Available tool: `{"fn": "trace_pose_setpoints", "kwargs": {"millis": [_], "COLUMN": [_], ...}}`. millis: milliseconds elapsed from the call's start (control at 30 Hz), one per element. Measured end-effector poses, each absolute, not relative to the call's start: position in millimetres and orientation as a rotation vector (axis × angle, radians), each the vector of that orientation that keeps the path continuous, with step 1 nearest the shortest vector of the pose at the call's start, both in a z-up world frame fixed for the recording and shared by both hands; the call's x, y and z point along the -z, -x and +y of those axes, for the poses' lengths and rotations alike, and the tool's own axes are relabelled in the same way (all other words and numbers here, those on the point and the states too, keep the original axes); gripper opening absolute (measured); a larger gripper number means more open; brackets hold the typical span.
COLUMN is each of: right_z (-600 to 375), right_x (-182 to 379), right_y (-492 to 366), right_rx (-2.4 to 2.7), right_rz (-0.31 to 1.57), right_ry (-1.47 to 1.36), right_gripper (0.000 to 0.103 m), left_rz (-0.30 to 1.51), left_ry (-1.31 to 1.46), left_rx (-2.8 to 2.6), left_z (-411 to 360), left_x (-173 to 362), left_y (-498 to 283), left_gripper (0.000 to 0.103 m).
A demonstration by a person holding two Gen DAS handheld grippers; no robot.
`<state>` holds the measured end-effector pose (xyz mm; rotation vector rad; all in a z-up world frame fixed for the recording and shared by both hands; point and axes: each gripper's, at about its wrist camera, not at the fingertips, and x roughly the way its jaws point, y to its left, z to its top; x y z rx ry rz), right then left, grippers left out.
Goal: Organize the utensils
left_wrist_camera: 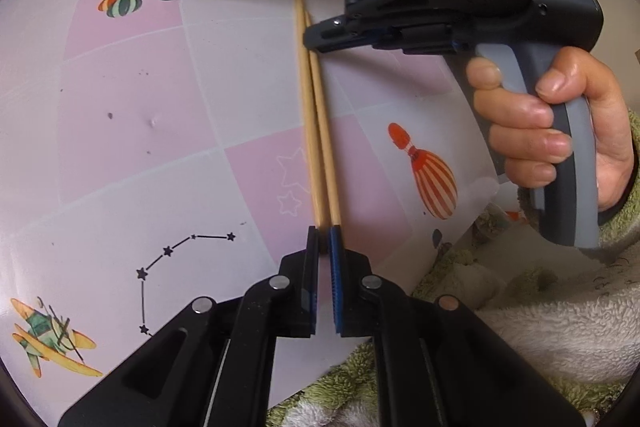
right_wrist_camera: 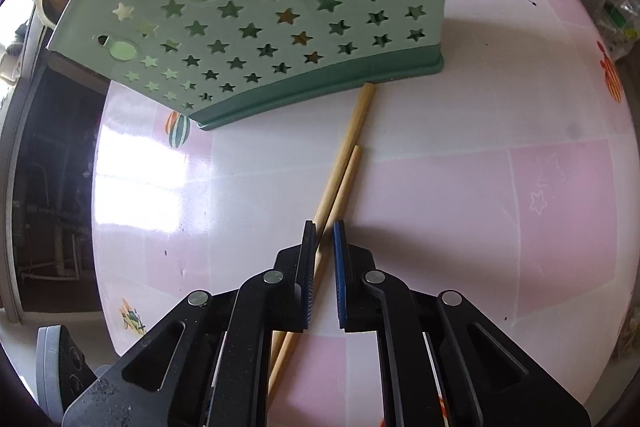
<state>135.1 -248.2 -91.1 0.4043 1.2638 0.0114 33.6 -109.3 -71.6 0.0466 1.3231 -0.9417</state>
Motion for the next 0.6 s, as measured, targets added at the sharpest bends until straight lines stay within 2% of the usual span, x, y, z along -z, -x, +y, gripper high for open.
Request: {"fn": "trace_pose_setpoints", "kwargs": {"millis": [400,600], "right_z": [-193.6,-220.0], "right_x": [92.8,99.7], "right_y": [-153.4,-152.9], "right_rx": [-0.133,-0.079], "right_rz": [1.277,1.271], "right_ry": [-0.343,-0.382], "right_gripper": [0.007,0.005], "left_rz": [1.392,1.393], "left_ry": [-0.007,0.074], "left_rx": [1.077,1.001], "left_z": [-128.6,-110.7], "left_x": [79.2,82.9], "left_y": [-23.3,-41.0], "left_gripper": [0.005,0.005]}}
